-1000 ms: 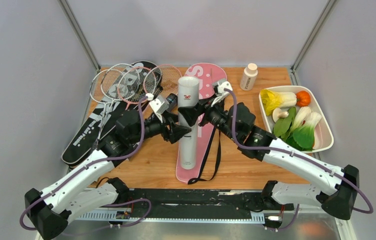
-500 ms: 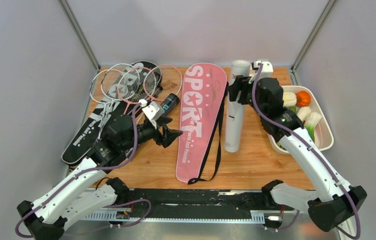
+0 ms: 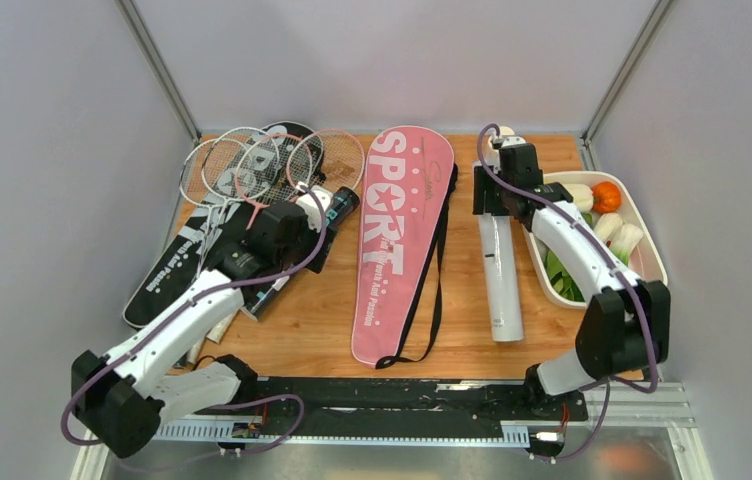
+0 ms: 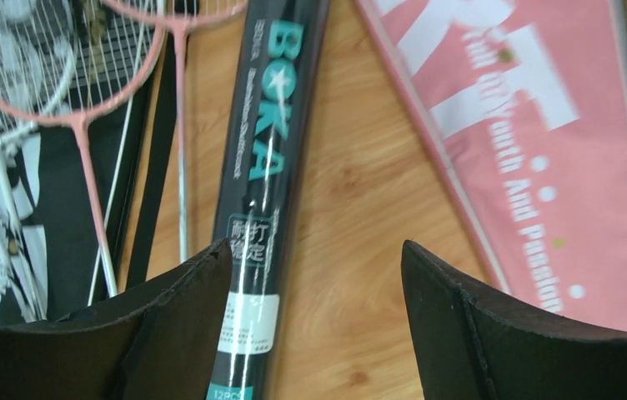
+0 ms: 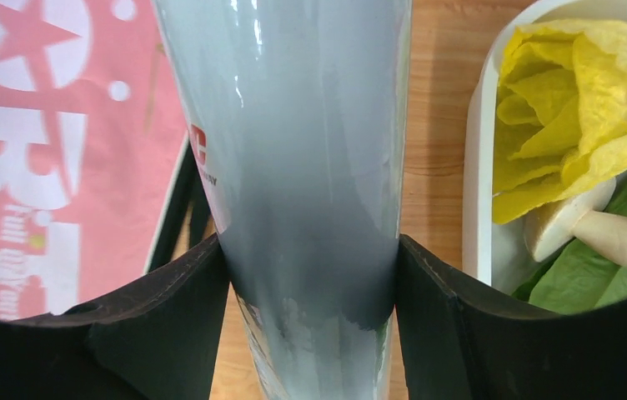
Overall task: Pack up the badminton gear
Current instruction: Place the shuttle tube at the center of the board.
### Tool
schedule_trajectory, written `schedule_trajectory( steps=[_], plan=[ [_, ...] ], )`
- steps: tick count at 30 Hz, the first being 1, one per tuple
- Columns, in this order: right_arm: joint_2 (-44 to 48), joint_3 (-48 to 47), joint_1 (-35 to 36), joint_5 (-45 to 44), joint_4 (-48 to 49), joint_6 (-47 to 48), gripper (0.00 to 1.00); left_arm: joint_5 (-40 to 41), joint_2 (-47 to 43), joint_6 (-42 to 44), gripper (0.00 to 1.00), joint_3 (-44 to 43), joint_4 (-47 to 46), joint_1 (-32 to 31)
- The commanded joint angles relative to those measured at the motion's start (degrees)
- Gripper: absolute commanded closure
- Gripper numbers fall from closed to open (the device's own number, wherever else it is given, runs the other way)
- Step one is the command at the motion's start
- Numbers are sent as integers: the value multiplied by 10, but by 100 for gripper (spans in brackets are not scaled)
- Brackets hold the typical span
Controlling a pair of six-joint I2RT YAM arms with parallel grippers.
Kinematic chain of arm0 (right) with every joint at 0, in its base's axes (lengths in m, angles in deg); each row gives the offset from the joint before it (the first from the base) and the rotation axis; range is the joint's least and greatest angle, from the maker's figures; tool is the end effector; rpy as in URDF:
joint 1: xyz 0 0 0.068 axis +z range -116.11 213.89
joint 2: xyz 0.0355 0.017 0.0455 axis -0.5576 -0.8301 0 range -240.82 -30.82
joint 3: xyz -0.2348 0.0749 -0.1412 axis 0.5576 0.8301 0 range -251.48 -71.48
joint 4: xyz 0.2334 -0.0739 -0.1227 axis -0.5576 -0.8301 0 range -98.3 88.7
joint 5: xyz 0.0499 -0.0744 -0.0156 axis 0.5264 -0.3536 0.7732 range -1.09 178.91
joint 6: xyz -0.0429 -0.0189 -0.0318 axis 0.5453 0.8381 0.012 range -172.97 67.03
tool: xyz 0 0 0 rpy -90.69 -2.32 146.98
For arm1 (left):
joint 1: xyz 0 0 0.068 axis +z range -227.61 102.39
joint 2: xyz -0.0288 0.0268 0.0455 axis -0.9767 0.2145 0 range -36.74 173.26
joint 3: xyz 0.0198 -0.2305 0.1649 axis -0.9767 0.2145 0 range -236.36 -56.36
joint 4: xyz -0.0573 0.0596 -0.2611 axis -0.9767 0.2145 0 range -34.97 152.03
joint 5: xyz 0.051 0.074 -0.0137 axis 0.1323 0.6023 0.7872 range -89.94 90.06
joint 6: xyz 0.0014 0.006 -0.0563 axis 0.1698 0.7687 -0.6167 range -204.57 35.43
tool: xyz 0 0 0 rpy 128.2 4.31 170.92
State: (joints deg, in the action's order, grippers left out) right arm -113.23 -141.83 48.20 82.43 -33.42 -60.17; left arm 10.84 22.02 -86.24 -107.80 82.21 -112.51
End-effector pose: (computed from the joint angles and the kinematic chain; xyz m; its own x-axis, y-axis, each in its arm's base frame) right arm 0.3208 0.0773 0.3124 -0.6908 -0.0477 -0.7214 -0.0812 0.9966 0.0119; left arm 0.1959 -0.1278 0.3119 -0.4770 0.2978 -0.8269 0.4218 0.9030 0.0819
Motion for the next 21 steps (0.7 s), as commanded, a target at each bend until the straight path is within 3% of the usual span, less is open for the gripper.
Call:
schedule_trajectory(
  steps=[1,7,10,14,21],
  plan=[
    [-79,-34,-33,-8,36,39,58,11,69,17,19,-22,46,37],
    [-201,-78,-67,-5,42,40,49,10,137,36,17,-10,29,59],
    [-223,-98,-70,-12,43,35,31,9,167,52,17,-4,18,76],
    [-214,-114,-69,-8,43,31,10,-18,204,46,18,-12,7,103],
    [-151,-95,-64,20,51,18,0,-93,243,-9,27,-29,1,113]
  ],
)
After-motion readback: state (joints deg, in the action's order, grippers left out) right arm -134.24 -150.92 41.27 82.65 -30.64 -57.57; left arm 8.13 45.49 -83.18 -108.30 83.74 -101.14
